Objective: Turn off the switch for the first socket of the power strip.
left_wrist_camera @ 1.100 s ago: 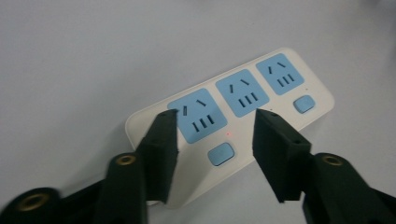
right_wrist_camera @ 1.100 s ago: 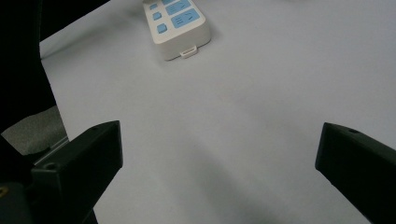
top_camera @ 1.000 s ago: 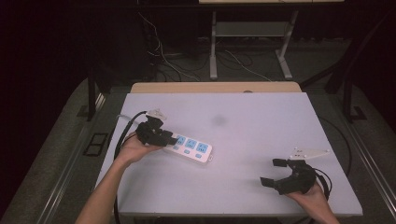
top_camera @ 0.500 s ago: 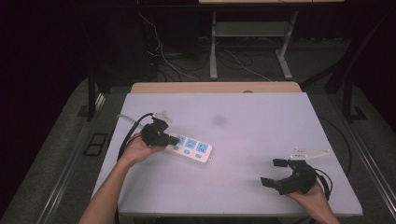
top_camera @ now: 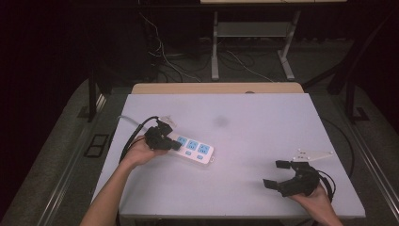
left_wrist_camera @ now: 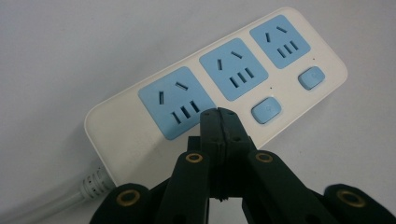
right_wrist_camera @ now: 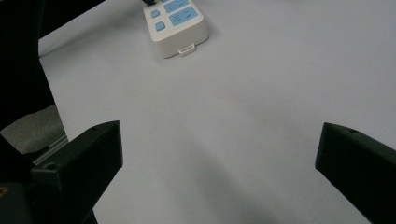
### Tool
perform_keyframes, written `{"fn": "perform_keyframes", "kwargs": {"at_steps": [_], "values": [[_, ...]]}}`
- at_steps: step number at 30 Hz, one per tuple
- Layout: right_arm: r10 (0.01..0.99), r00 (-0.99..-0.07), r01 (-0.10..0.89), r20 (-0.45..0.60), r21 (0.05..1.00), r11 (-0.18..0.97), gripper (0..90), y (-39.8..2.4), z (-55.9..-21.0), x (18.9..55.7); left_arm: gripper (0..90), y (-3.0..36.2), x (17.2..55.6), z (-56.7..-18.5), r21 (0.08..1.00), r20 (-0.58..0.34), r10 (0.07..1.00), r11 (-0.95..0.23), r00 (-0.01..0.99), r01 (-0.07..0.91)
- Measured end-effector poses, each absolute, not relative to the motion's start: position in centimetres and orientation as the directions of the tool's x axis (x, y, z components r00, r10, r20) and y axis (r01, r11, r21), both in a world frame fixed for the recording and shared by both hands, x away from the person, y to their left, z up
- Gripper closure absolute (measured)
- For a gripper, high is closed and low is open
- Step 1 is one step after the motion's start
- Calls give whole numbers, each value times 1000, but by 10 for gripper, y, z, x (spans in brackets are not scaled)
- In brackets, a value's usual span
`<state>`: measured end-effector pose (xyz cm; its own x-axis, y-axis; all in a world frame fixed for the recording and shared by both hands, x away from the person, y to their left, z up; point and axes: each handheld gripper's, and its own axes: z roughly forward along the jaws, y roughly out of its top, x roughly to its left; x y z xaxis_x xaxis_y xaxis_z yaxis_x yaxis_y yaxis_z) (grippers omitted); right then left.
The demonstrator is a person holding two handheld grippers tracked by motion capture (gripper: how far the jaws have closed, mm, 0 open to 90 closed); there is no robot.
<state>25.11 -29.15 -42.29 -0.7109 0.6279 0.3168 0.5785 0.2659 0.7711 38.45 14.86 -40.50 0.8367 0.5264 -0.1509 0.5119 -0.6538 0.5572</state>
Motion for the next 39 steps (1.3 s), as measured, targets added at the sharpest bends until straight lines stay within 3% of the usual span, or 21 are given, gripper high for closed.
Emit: {"fn": "perform_keyframes", "kwargs": {"at_steps": [39], "values": [[633, -716, 558, 296, 788, 262, 5, -296, -420, 247, 900, 146, 383, -408, 556, -160, 528, -650, 834, 518]]}}
